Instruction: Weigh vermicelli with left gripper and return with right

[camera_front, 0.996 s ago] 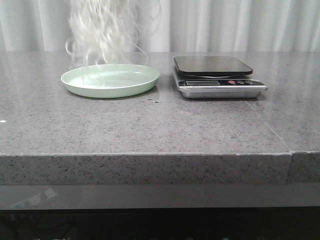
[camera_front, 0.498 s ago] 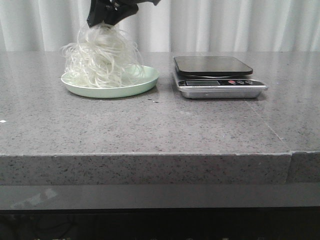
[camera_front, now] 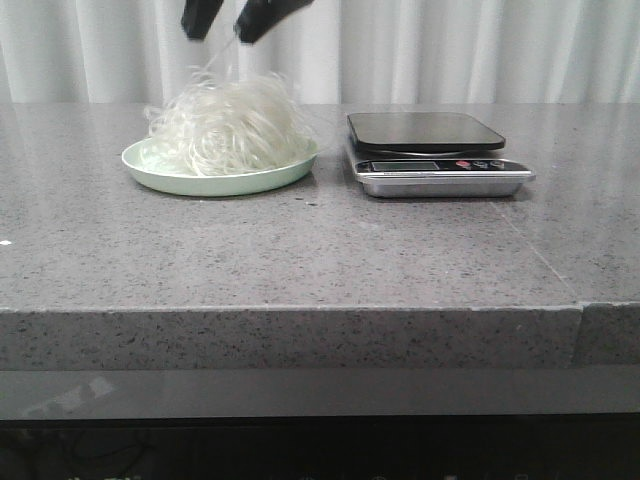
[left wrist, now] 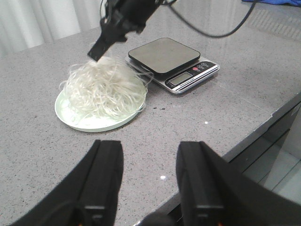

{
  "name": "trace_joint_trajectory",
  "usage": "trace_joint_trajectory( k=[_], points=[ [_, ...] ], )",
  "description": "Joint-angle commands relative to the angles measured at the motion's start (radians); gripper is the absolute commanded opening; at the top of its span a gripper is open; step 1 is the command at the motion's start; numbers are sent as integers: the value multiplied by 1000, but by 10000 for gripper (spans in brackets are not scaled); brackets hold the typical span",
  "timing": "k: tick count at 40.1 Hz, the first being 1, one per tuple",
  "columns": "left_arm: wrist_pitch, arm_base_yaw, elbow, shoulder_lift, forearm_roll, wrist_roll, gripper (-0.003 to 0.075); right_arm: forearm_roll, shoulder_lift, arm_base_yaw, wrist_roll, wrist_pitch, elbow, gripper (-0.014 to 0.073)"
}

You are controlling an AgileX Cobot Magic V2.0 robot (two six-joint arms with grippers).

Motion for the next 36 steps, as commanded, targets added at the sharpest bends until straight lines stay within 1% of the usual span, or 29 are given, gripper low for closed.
trace_joint_trajectory(
  k=[1,4,10,13,15,17,21,26,32,36],
  points=[
    [-75,-5,-24,6,0,-9,365,-30,-135,-5,-9,-2,-35,458],
    [-75,-5,-24,6,0,-9,365,-67,-184,-5,-4,49,-35,458],
    [-75,-5,-24,6,0,-9,365,-158,-277,-5,121,183,-24,458],
    [-75,-5,-24,6,0,-9,365,-205,-332,-5,152,198,19,458],
    [-75,-5,-24,6,0,-9,365,-220,-366,-5,154,181,65,458],
    [-75,-5,-24,6,0,-9,365,-235,-418,-5,165,131,129,458],
    [-75,-5,-24,6,0,-9,365,-249,-525,-5,197,11,308,458],
    [-75,-5,-24,6,0,-9,365,-249,-671,-5,203,-111,526,458],
    [-75,-5,-24,6,0,-9,365,-249,-838,-5,203,-198,756,458],
    [-75,-5,-24,6,0,-9,365,-250,-945,-5,203,-216,876,458]
  ],
)
